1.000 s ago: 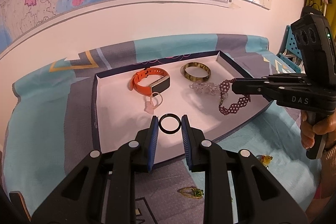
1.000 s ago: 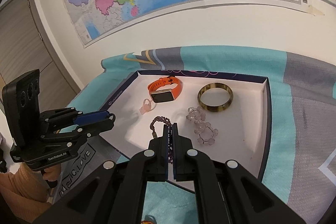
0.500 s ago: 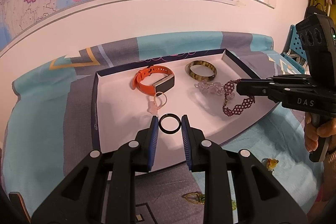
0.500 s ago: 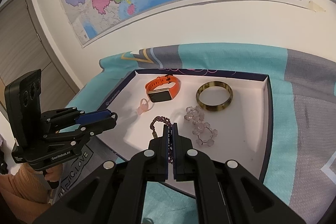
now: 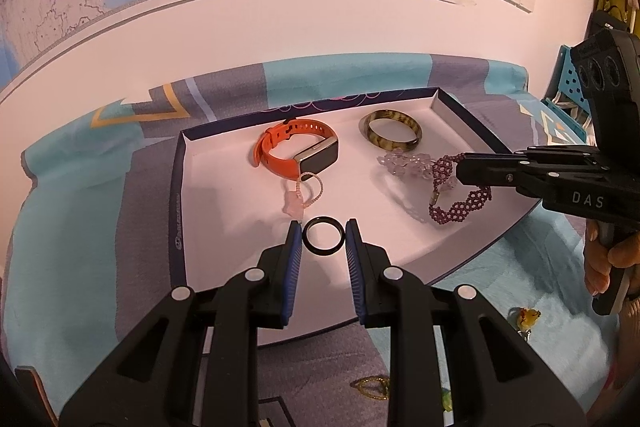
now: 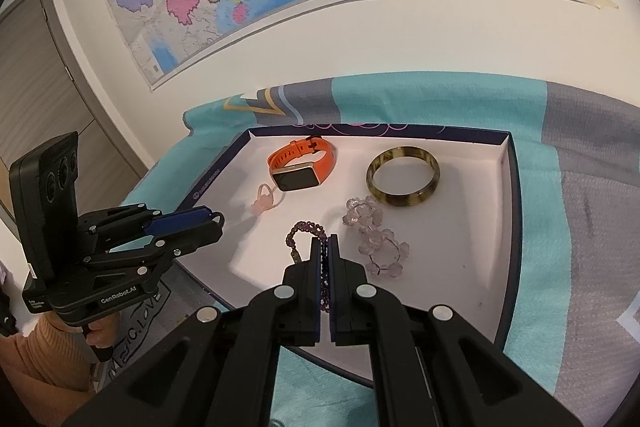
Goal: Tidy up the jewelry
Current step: 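Carry beaded necklace with right tool while left tool carries black ring over the box, then open right tool to drop necklace in box while left tool releases black ring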
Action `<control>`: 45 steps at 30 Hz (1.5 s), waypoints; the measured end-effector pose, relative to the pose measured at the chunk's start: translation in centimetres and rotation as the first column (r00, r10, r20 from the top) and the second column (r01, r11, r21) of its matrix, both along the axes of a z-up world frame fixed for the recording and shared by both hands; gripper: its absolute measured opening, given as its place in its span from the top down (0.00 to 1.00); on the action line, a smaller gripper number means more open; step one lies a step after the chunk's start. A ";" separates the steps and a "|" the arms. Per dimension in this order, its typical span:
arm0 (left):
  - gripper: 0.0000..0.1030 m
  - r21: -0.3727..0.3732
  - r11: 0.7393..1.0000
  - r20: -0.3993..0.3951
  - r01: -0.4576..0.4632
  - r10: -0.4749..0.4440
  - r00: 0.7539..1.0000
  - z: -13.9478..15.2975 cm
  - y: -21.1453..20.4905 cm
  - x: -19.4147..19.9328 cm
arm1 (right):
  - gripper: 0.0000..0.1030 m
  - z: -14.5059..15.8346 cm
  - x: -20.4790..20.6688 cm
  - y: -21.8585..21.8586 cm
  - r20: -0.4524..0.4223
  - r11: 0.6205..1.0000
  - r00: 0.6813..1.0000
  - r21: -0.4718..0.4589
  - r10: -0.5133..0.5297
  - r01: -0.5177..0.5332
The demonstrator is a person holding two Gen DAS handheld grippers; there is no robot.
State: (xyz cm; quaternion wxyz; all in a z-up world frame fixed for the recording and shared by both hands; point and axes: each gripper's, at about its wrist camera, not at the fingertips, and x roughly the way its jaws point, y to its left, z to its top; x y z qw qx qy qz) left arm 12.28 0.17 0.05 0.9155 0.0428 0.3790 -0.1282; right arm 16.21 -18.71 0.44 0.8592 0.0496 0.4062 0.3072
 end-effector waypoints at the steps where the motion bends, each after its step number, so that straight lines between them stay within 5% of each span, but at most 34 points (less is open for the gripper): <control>1: 0.78 0.001 1.000 -0.002 -0.001 0.001 1.000 -0.1 0.0 0.1 | 0.98 0.0 0.0 0.0 -0.001 1.000 1.000 0.000 -0.001 0.001; 31: 0.78 0.055 0.998 -0.056 -0.041 0.044 0.997 -1.9 -0.1 2.8 | 0.86 -1.0 0.0 1.1 -0.030 0.999 0.999 -0.042 0.027 -0.028; 40: 0.78 0.066 0.997 -0.074 -0.045 0.050 0.996 -2.4 -0.3 3.6 | 0.77 -1.0 0.0 0.9 -0.035 0.999 0.999 -0.033 0.025 -0.026; 42: 0.78 0.066 0.997 -0.077 -0.044 0.049 0.996 -2.5 -0.4 3.6 | 0.65 -1.0 0.0 0.7 -0.035 0.999 0.999 -0.029 0.017 -0.018; 45: 0.78 0.070 0.997 -0.077 -0.045 0.050 0.996 -2.5 -0.4 3.6 | 0.63 -0.9 0.0 0.6 -0.034 1.000 0.999 -0.025 0.010 -0.011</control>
